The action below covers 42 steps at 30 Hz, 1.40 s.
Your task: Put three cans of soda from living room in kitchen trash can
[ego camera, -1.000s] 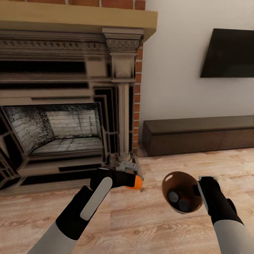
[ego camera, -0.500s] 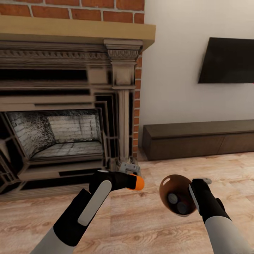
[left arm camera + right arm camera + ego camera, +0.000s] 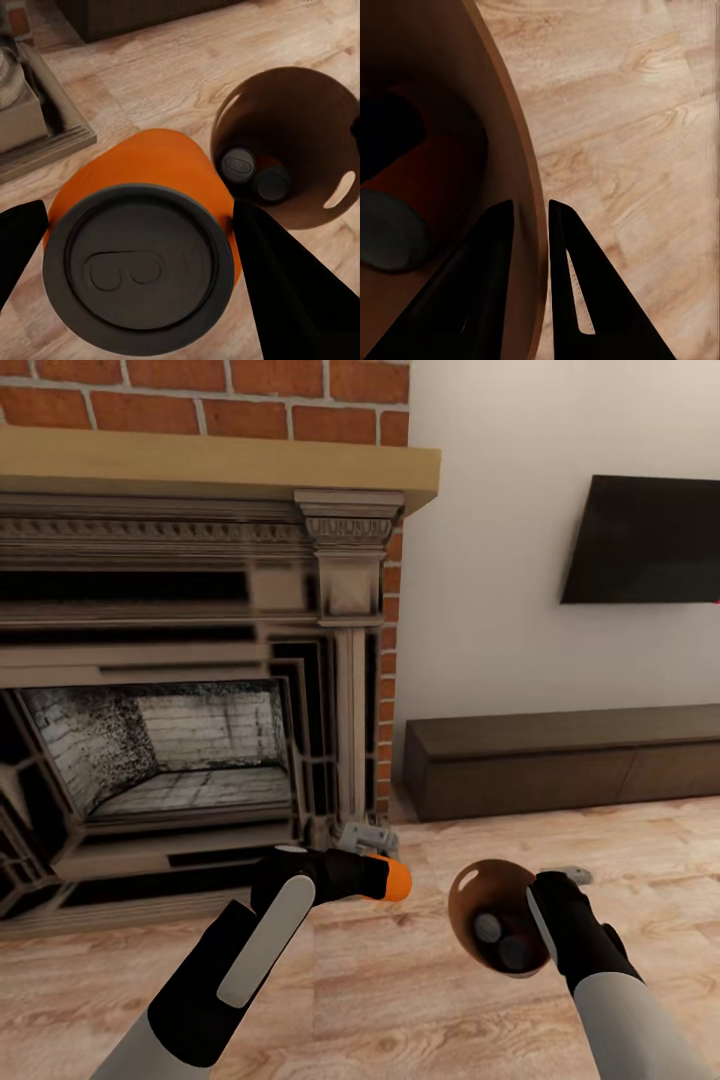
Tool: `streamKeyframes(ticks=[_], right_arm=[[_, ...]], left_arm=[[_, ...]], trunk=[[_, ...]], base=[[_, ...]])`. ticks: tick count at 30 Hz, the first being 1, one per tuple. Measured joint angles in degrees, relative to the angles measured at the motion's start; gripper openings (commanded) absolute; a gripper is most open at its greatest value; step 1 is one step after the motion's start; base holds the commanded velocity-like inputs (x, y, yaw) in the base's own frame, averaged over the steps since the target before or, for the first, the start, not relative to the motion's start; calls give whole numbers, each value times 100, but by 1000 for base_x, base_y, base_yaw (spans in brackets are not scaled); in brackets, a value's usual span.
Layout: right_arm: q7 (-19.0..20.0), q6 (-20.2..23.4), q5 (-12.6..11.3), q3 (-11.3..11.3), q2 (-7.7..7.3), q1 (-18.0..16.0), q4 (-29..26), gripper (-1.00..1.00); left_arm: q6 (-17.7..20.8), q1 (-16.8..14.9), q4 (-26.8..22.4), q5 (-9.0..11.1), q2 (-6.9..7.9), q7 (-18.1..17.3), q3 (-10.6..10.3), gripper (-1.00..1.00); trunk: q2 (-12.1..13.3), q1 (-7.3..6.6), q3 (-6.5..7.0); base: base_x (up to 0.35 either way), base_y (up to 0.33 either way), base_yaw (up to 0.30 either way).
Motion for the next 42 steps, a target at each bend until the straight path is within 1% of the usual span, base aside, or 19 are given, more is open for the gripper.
streamKeyframes(ticks=[5, 10, 12, 15, 16, 17, 19, 22, 23, 26, 28, 31, 33, 35, 37, 38, 39, 41, 42], right_arm=[[2, -29, -38, 18, -4, -71, 210, -100], [-3, -25, 27, 22, -1, -161, 376, -100], [0, -31, -6, 22, 5, -170, 394, -100], [1, -34, -37, 26, 13, -179, 411, -100], [2, -31, -13, 30, 20, -181, 414, -100], [0, -25, 6, 34, 31, -181, 417, -100], [-5, -14, 74, 88, 101, -182, 419, -100], [12, -50, -130, 187, 163, -184, 422, -100], [6, -40, -75, 253, 201, -184, 423, -100], [-3, -25, 13, 336, 280, -184, 422, -100], [3, -36, -48, 360, 306, -185, 423, -100], [-4, -23, 25, 392, 431, -184, 423, -100], [6, -41, -75, 399, 472, -185, 423, -100], [3, -32, -57, 405, 513, -184, 428, -100], [-7, -12, 52, 455, 584, -184, 431, -100], [-12, -4, 101, 527, 639, -184, 433, -100], [-6, -10, 55, 605, 681, -184, 437, -100], [14, -49, -153, 670, 716, -185, 438, -100], [7, -40, -110, 706, 751, -185, 440, -100]], left_arm=[[0, 1, -10, 0, 0, 0, -3, -100], [-1, 31, -10, 10, -13, 0, -13, -100], [0, 36, -7, 6, -22, -2, -15, -100], [-1, 41, 4, 91, -35, -15, -19, -100], [-4, 43, 17, 185, -41, -20, -18, -100], [-2, 43, 22, 218, -44, -21, -17, -100], [-2, 44, 32, 297, -48, -23, -19, -100], [-1, 44, 52, 331, -55, -23, -21, -100], [-1, 44, 69, 348, -61, -24, -27, -100], [0, 45, 99, 362, -66, -29, -40, -100], [0, 45, 107, 364, -68, -38, -44, -100], [0, 45, 131, 371, -74, -43, -63, -100], [0, 45, 159, 369, -76, -43, -79, -100], [0, 45, 187, 372, -81, -42, -107, -100], [0, 45, 201, 371, -84, -40, -126, -100], [-10, 45, 210, 367, -85, -41, -133, -100], [-27, 45, 227, 364, -88, -42, -138, -100], [-38, 44, 270, 362, -91, -43, -142, -100], [-62, 45, 325, 356, -93, -43, -143, -100]], trunk=[[201, -110, 90], [401, -220, 179], [481, -264, 215], [602, -329, 269], [603, -330, 270], [603, -330, 269], [603, -330, 269], [603, -330, 270], [603, -330, 270], [603, -330, 270], [603, -330, 270], [603, -330, 269], [603, -330, 270], [603, -330, 269], [603, -330, 269], [603, -330, 269], [603, -330, 269], [603, -330, 270], [603, -330, 270]], base=[[0, 0, 0], [0, 0, 0], [0, 0, 0], [0, 0, 0], [0, 0, 0], [0, 0, 0], [0, 0, 0], [0, 0, 0], [0, 0, 0], [0, 0, 0], [0, 0, 0], [0, 0, 0], [0, 0, 0], [0, 0, 0], [0, 0, 0], [0, 0, 0], [0, 0, 0], [0, 0, 0], [0, 0, 0]])
